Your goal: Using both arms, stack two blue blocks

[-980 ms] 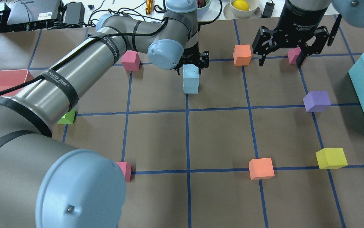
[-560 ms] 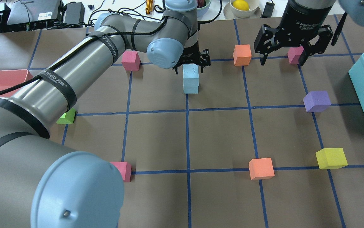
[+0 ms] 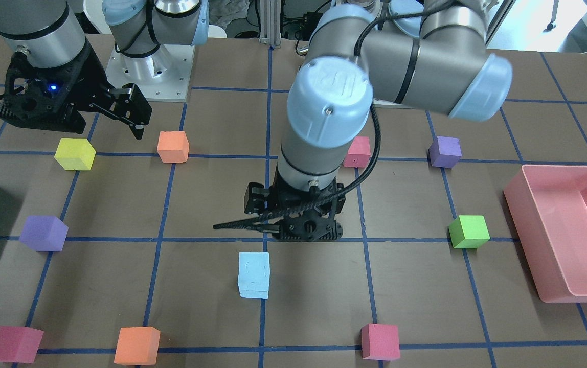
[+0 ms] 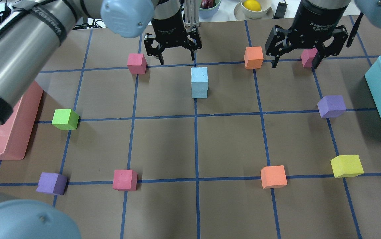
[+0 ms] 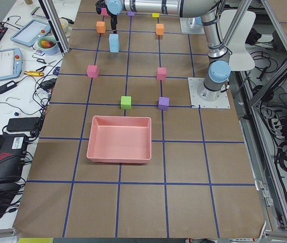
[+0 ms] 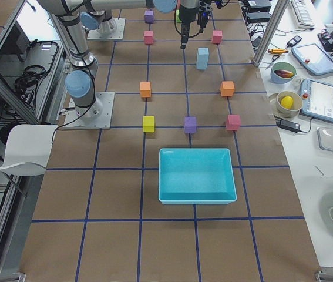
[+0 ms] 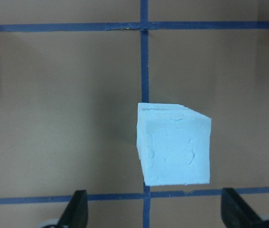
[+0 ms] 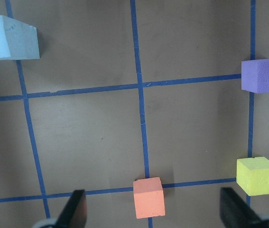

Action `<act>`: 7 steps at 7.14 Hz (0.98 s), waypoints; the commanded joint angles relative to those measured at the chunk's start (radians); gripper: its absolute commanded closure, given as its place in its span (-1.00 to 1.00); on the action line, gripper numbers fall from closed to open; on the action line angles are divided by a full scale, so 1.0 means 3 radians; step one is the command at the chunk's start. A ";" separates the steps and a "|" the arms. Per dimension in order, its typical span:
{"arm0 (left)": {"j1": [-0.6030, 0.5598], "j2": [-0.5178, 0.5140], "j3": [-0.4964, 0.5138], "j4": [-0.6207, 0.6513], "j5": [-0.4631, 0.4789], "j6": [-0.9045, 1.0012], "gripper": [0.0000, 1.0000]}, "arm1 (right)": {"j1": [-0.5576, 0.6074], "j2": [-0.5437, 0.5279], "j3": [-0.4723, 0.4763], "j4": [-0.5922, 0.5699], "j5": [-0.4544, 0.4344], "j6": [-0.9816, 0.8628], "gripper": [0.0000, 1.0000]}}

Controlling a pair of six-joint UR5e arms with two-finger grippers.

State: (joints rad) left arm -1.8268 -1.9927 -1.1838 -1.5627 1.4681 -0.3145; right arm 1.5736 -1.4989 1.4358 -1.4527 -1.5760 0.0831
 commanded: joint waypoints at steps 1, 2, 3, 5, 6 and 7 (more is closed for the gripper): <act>0.0152 0.0520 -0.0169 -0.0542 -0.0051 0.0000 -1.00 | 0.0001 0.0006 0.0000 0.0000 -0.0008 -0.0016 -1.00; 0.0229 0.0734 -0.0474 -0.0559 -0.0062 0.0010 -0.93 | 0.0001 0.0001 0.0005 0.0000 -0.0008 -0.0011 -1.00; 0.0275 0.0969 -0.0857 -0.0407 -0.0036 0.0203 -0.93 | 0.0001 0.0006 0.0005 0.0000 -0.0008 -0.0016 -1.00; 0.0351 0.1252 -0.1202 -0.0013 -0.0005 0.0265 -1.00 | 0.0001 0.0006 0.0005 0.0000 -0.0003 -0.0011 -1.00; 0.0550 0.1258 -0.1178 -0.0002 0.0319 0.0549 -1.00 | 0.0001 0.0006 0.0005 0.0000 -0.0008 -0.0016 -1.00; 0.0714 0.1268 -0.1147 -0.0012 0.0327 0.0669 -1.00 | 0.0001 0.0006 0.0005 0.0000 -0.0008 -0.0016 -1.00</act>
State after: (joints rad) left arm -1.6681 -1.6206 -1.5305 -1.5710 1.5360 -0.1667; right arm 1.5739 -1.4972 1.4373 -1.4527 -1.5781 0.0787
